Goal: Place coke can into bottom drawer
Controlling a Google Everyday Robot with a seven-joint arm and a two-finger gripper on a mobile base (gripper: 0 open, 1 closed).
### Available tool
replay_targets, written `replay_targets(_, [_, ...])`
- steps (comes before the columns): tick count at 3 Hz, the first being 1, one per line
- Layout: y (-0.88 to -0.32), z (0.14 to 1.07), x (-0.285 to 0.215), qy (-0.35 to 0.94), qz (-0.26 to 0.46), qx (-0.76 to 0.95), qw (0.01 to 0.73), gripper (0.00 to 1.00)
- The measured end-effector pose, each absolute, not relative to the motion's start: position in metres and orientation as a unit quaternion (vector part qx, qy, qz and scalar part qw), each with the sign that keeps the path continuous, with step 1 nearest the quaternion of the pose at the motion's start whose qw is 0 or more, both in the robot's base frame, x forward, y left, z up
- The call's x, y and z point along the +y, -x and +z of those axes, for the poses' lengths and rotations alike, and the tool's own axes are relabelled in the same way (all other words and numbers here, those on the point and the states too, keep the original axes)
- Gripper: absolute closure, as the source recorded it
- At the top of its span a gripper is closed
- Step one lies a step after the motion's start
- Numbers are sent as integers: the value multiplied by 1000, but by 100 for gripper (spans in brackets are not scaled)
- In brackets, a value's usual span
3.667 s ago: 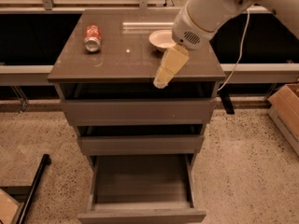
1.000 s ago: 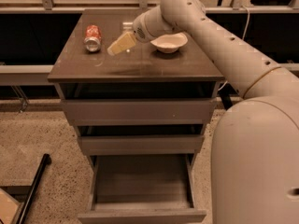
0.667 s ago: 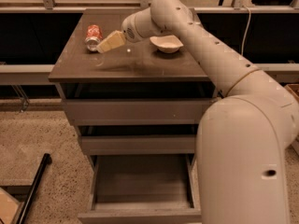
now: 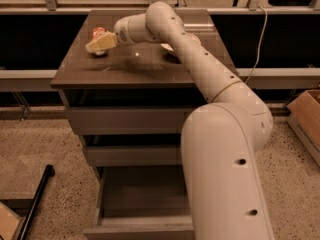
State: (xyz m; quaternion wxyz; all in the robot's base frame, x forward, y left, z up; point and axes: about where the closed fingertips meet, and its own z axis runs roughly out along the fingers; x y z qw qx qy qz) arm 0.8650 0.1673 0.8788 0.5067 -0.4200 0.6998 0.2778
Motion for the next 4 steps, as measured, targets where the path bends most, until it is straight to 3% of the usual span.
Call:
replay_targets(2, [-882, 859, 213, 413, 330, 685, 501, 0])
replay_targets(4, [-895, 842, 223, 396, 345, 695, 491, 49])
